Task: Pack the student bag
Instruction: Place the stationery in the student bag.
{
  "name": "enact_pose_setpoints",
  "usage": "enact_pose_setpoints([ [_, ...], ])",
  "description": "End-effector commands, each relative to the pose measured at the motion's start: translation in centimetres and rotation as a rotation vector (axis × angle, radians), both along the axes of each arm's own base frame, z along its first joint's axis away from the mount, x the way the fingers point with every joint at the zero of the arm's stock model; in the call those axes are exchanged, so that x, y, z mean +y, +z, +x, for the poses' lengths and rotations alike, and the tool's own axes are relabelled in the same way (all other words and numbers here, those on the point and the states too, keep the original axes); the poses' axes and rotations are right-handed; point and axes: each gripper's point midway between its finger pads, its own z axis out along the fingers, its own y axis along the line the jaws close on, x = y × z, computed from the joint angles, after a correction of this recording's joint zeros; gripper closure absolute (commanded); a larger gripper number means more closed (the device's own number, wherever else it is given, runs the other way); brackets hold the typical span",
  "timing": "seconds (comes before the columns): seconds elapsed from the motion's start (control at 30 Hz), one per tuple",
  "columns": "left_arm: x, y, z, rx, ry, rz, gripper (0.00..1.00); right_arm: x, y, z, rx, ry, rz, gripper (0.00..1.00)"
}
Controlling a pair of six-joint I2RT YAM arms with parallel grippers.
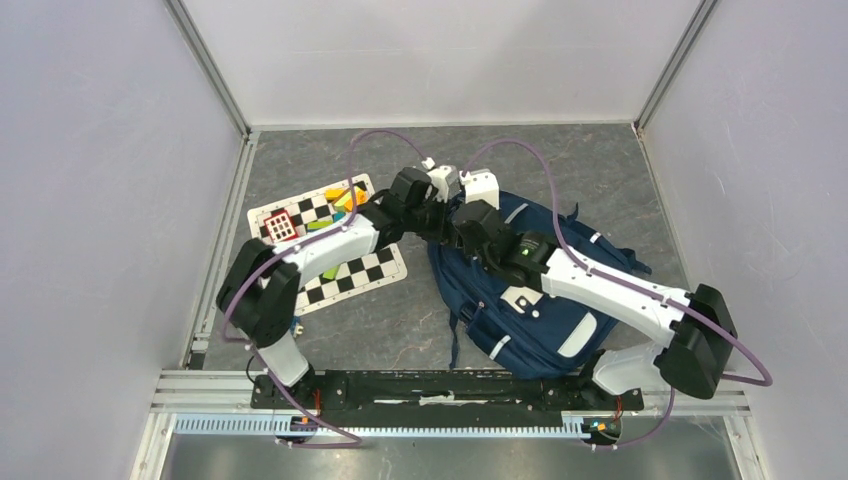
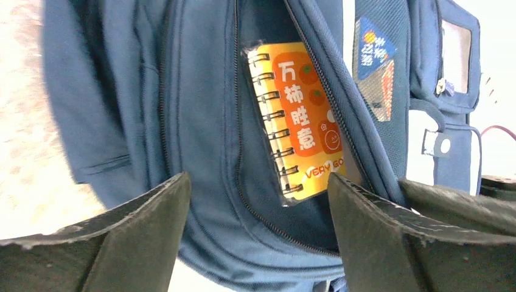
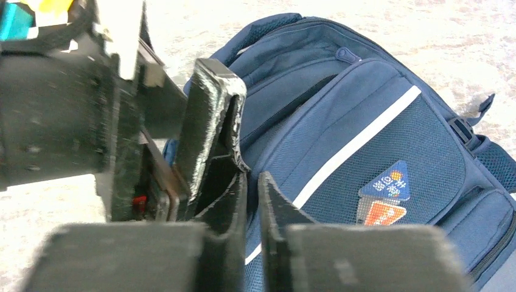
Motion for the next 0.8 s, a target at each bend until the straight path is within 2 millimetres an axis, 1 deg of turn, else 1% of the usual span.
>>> enact_pose_setpoints([
  [0.0, 3.3, 4.3, 0.3, -0.15, 0.037, 0.067, 0.06, 0.4, 3.2, 0.0, -0.061, 0.033, 0.08, 0.73],
  [0.03, 4.1, 4.7, 0.5, -0.166, 0.058, 0.094, 0.04, 0.5, 3.7, -0.1, -0.064, 0.043, 0.092, 0.67],
  [0.1, 6.1, 4.6, 1.4, -0.174, 0.13, 0.164, 0.01, 0.4, 4.7, -0.4, -0.075, 0.054, 0.106, 0.52],
  [0.17, 8.6, 4.0, 2.6, -0.149, 0.233, 0.25, 0.0, 0.0, 5.9, -0.6, -0.088, 0.056, 0.112, 0.38],
  [0.2, 9.5, 3.9, 3.2, -0.139, 0.275, 0.268, 0.0, -0.3, 6.2, -0.7, -0.09, 0.056, 0.108, 0.31],
  [0.27, 9.8, 3.8, 3.8, -0.108, 0.301, 0.238, 0.0, -1.2, 6.6, -0.8, -0.087, 0.046, 0.098, 0.21],
  [0.37, 8.4, 3.6, 4.4, -0.065, 0.284, 0.168, 0.0, -3.5, 5.7, -0.6, -0.054, -0.002, 0.059, 0.08],
  [0.43, 6.9, 3.3, 4.7, -0.029, 0.255, 0.122, 0.0, -5.9, 4.4, -0.4, -0.025, -0.052, 0.033, 0.02],
  [0.5, 5.3, 2.8, 5.0, 0.003, 0.218, 0.072, 0.0, -8.7, 2.5, -0.5, 0.017, -0.102, 0.021, 0.02],
  [0.57, 3.9, 1.8, 5.4, 0.043, 0.189, 0.042, 0.0, -11.8, 0.8, -0.8, 0.056, -0.16, 0.03, 0.02],
  [0.63, 2.7, 0.5, 5.7, 0.089, 0.167, 0.015, 0.01, -15.3, -0.3, -1.3, 0.069, -0.237, 0.041, 0.02],
  [0.7, 1.6, -0.6, 5.8, 0.133, 0.149, -0.02, 0.05, -18.7, -1.4, -2.1, 0.084, -0.317, 0.056, 0.02],
  [0.77, 0.6, -1.1, 5.5, 0.166, 0.129, -0.061, 0.08, -21.5, -2.3, -3.0, 0.092, -0.385, 0.078, 0.02],
])
